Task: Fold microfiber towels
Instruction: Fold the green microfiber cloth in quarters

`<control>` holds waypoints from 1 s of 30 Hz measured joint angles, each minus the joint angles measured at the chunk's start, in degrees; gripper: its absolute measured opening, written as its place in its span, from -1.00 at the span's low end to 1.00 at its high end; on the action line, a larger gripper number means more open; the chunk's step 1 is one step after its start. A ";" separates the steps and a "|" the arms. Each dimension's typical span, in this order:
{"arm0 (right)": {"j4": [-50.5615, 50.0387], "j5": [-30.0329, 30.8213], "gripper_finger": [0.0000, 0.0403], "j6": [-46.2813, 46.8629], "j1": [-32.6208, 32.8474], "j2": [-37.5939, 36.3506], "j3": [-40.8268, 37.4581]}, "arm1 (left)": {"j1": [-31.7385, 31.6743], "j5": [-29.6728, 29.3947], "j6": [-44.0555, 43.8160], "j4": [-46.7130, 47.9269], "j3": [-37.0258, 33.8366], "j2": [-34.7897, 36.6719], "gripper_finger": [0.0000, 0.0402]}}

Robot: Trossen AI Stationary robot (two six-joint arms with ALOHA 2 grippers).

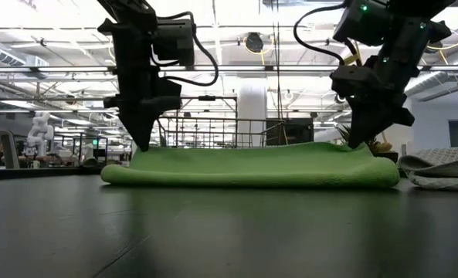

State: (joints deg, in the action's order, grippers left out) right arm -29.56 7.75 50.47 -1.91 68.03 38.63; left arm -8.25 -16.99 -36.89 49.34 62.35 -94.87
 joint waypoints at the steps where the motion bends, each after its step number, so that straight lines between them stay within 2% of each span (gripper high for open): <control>1: -0.24 0.02 -0.81 -0.43 0.00 0.00 0.00 | 0.00 0.02 0.52 0.00 0.00 0.00 -0.89; 7: -0.99 1.48 -0.60 -1.19 0.00 0.00 0.00 | -0.38 0.22 3.30 0.00 0.00 0.00 -0.75; 12: 1.16 0.10 -0.54 -1.45 0.00 0.00 -0.02 | -0.20 0.16 2.25 0.02 0.00 0.00 -0.63; 17: 8.84 -1.95 -0.63 -1.32 1.95 0.78 -0.02 | 2.29 -0.77 0.94 -0.20 0.00 0.00 -0.62; 21: 12.92 -2.34 -0.79 -1.14 4.61 3.65 -0.02 | 6.16 -0.20 -0.48 -0.40 0.00 0.00 -0.62; 25: 15.25 -6.35 -0.97 1.05 7.21 8.13 -0.02 | 10.26 -1.27 -1.85 -0.67 -0.33 0.00 -0.62; 30: 18.71 -6.78 -0.97 3.59 9.95 12.37 -0.02 | 13.62 -1.29 -5.06 -4.31 -4.63 0.00 -0.62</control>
State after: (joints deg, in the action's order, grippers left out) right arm -10.85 0.97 54.06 8.03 80.40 38.61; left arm 5.37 -18.28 -41.94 45.03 57.71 -94.87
